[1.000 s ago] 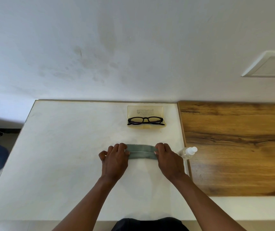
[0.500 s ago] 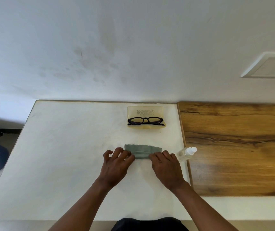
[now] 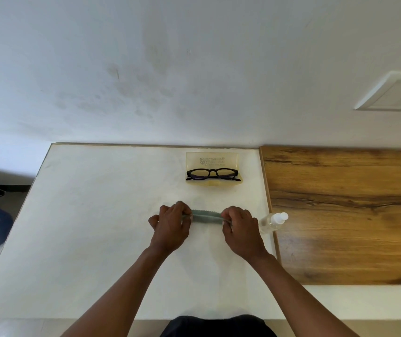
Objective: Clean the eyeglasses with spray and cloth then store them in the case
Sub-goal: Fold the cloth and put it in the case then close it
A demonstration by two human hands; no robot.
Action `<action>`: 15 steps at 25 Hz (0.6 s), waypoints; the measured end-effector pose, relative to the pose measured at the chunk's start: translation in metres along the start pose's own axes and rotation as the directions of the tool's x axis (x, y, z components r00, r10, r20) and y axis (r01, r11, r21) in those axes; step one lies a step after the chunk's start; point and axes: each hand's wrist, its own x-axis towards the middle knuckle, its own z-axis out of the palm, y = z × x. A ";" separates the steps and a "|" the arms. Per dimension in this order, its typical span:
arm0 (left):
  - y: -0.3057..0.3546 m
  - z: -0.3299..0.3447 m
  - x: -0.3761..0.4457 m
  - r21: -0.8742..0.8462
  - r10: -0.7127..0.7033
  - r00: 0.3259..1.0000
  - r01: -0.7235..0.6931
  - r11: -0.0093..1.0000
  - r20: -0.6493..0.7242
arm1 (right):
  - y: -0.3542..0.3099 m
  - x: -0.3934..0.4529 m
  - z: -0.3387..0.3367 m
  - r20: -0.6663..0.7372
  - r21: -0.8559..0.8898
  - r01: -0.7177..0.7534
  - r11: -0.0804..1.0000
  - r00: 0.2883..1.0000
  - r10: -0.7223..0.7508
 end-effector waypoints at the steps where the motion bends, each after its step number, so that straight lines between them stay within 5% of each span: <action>1: 0.001 0.001 0.003 -0.037 -0.050 0.999 0.049 0.998 -0.009 | 0.000 0.003 0.000 0.007 0.058 -0.064 0.996 0.998 0.063; 9: 0.006 0.007 0.016 0.012 -0.259 0.964 0.260 0.965 -0.063 | -0.002 0.018 0.001 0.040 0.126 -0.292 0.948 0.957 0.289; 15: 0.019 0.011 0.012 0.089 -0.413 0.895 0.431 0.898 -0.166 | -0.009 0.013 0.004 -0.046 -0.017 -0.206 0.978 0.978 0.205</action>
